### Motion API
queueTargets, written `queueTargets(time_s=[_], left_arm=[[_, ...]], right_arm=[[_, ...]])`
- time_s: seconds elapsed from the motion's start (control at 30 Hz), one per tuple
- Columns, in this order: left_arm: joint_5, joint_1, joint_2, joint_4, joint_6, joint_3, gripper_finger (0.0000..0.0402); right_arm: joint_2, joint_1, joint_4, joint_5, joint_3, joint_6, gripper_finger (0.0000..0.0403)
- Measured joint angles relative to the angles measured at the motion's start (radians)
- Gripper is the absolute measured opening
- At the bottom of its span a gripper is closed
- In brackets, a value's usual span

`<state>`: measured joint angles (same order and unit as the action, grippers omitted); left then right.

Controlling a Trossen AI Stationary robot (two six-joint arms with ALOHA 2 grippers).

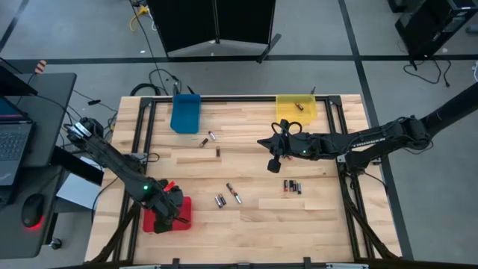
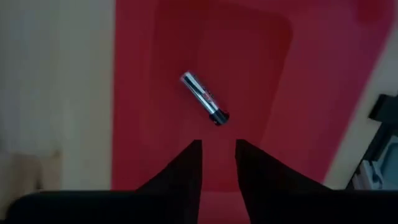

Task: Sort batteries
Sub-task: Put the black battery into the blue bin

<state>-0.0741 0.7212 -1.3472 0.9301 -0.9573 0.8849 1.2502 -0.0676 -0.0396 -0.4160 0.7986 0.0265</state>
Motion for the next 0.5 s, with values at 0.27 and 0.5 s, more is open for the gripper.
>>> queueTargets(time_s=[0.27,0.5], left_arm=[[0.032,-0.094,0.033,-0.137,0.237,0.018,0.0008],[0.012,-0.296,0.039,-0.47,0.581,-0.087,0.0004]], right_arm=[[-0.001,-0.038,0.235,0.0,0.054,-0.112,0.0011],[-0.001,-0.067,0.533,0.057,0.13,-0.231,0.0017]])
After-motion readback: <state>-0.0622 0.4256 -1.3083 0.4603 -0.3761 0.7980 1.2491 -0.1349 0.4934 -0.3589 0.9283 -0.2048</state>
